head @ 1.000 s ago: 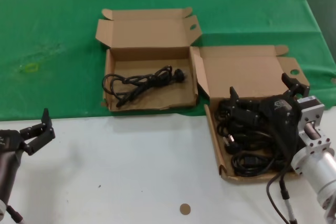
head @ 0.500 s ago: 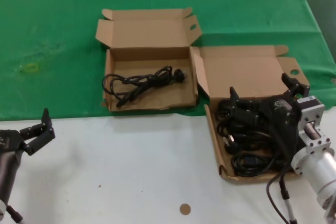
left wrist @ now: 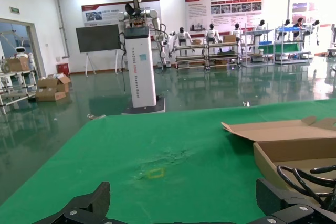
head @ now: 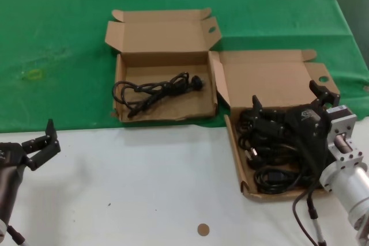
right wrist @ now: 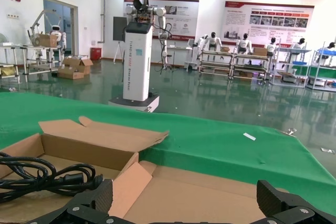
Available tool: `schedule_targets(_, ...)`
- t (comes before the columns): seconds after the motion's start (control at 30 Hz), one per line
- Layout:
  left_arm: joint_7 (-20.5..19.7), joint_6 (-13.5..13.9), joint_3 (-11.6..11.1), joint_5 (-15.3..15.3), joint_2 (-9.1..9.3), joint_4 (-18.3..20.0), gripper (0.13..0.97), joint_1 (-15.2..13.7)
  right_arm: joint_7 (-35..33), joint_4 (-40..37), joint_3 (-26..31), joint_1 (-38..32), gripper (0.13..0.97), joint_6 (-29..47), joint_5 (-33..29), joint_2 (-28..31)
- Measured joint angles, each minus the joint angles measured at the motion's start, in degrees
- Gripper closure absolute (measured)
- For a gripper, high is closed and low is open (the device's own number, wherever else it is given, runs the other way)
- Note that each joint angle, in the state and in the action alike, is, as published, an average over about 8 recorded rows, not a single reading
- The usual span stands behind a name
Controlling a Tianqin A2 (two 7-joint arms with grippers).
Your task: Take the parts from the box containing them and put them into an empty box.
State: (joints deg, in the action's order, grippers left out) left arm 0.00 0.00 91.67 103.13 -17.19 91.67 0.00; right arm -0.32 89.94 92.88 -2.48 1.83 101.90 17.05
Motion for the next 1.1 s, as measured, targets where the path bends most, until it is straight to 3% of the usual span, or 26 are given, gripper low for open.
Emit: schedule_targets(1.1, 0.0, 0.0, 0.0, 0.0, 0.0, 0.0, 0.132, 0.0, 0.0, 0.0, 0.0, 0.0, 0.129, 0.0, 0.0, 0.0)
